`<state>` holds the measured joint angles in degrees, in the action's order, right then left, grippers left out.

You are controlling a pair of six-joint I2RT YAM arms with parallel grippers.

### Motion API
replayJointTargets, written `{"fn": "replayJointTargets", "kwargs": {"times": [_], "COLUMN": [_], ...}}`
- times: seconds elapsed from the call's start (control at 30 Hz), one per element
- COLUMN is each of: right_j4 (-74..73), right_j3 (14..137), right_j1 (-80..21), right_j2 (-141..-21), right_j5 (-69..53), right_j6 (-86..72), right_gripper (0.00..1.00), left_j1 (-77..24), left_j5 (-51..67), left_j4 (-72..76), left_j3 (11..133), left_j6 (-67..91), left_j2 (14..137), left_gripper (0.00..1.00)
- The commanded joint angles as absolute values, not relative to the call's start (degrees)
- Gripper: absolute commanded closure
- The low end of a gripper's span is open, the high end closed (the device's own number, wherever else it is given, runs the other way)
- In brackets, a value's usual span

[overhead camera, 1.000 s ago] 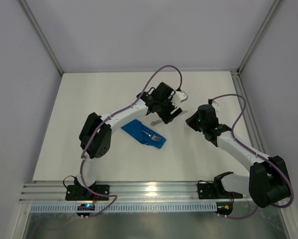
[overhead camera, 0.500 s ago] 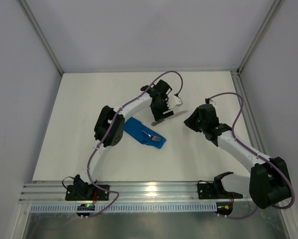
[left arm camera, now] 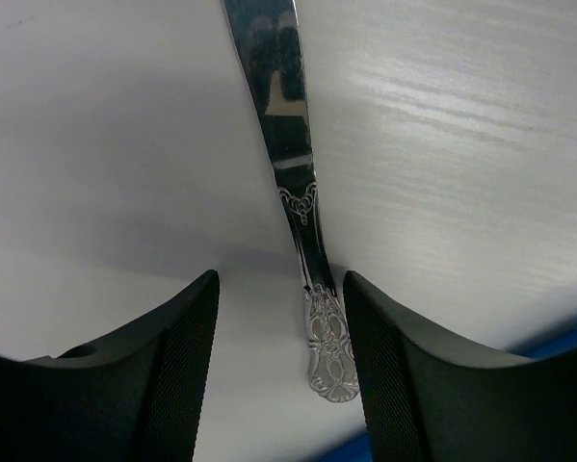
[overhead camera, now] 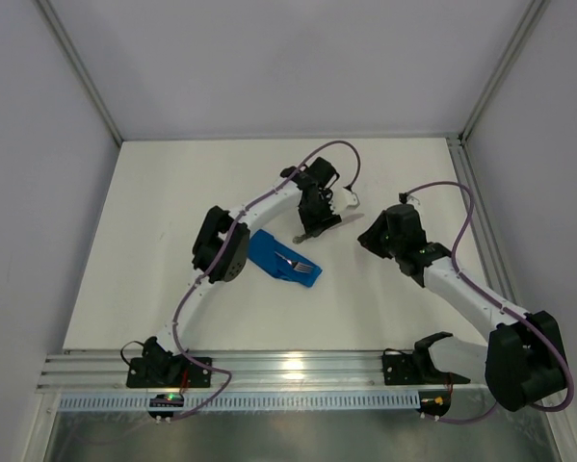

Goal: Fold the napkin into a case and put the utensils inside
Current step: Pick up the knife from the center of the board.

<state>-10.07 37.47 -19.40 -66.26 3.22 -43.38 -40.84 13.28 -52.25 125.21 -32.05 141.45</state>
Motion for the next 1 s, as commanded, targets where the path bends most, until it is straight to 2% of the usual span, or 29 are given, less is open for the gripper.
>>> {"fn": "replayJointTargets", "kwargs": {"times": [0.0, 0.13, 0.23, 0.33, 0.4, 0.43, 0.47, 0.67, 0.87, 0.97], "right_j4": [-9.8, -10.0, -10.2, -10.4, -10.8, -10.8, -10.8, -10.3, -8.5, -7.0], "right_j3": [36.9, 37.4, 37.5, 37.5, 37.4, 37.4, 37.3, 37.7, 37.0, 35.5], "right_j1": [-19.4, -19.5, -19.5, -19.4, -19.2, -19.0, -18.9, -16.7, -10.9, -9.9], "right_j2": [-65.0, -65.0, -64.9, -64.5, -64.2, -63.6, -63.3, -58.9, -54.4, -52.5], "right_j5": [3.7, 4.0, 4.0, 3.8, 3.9, 4.0, 4.0, 0.4, -11.3, -12.8], "right_j6": [-42.2, -41.8, -41.8, -41.5, -41.4, -41.6, -41.6, -38.3, -35.2, -34.0], "right_gripper": [0.72, 0.72, 0.73, 0.72, 0.72, 0.72, 0.72, 0.72, 0.72, 0.72], "left_j1": [-41.9, -42.7, -43.2, -43.2, -43.2, -43.2, -43.3, -43.2, -42.3, -41.9], "left_j5": [12.0, 11.3, 10.5, 8.7, 8.2, 8.1, 7.9, 8.4, 13.7, 14.3], "left_j4": [-54.0, -52.7, -52.6, -52.6, -52.1, -51.3, -50.9, -45.4, -39.3, -35.7], "left_j3": [128.0, 125.8, 125.5, 124.5, 122.6, 121.9, 121.3, 115.4, 107.5, 104.3], "left_j6": [-30.7, -30.7, -30.1, -30.1, -30.5, -30.7, -30.8, -31.6, -28.5, -26.6], "left_j2": [144.8, 144.8, 145.5, 145.9, 145.5, 145.0, 144.7, 138.9, 128.3, 125.0], "left_gripper": [0.44, 0.44, 0.50, 0.64, 0.78, 0.92, 0.99, 1.00, 1.00, 1.00]}}
